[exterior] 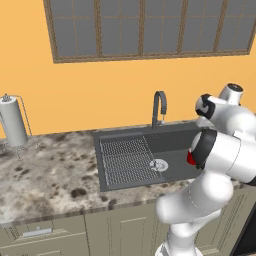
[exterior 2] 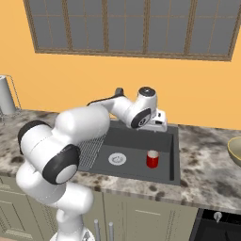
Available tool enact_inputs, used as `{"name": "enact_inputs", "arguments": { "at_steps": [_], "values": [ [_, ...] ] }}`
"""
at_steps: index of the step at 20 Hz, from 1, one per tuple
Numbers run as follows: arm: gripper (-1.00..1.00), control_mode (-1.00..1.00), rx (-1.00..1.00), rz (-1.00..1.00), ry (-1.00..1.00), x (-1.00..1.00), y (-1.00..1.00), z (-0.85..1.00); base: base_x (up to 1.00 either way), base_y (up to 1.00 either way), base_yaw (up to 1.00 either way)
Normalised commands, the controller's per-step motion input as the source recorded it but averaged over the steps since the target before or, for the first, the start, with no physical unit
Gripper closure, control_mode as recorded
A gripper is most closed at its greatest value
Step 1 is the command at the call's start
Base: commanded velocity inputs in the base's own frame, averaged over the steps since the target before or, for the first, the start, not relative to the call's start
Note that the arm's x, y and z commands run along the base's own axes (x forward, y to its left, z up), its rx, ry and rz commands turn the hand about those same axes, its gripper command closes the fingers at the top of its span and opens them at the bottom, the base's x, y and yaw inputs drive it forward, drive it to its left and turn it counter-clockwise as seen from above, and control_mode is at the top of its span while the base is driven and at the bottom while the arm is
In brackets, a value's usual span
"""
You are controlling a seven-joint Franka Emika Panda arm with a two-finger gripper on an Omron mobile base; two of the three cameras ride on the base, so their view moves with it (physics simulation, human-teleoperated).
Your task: Pick the mug and place it in the sink. Pick the bowl and place it in the open cabinet and then close the cabinet.
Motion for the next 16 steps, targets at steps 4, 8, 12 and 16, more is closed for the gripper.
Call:
{"name": "enact_inputs", "arguments": {
  "at_steps": [4,8,12,16],
  "values": [
    [-1.00,-1.00,-0.02,-0.14,0.08,0.00,0.00,0.04,0.00,0.00,0.00],
    [-1.00,-1.00,-0.04,-0.16,0.08,0.00,0.00,0.01,0.00,0.00,0.00],
    [-1.00,-1.00,-0.06,-0.15,0.07,0.00,0.00,0.00,0.00,0.00,0.00],
    [-1.00,-1.00,-0.07,-0.13,0.09,0.00,-0.04,0.00,0.00,0.00,0.00]
  ]
}}
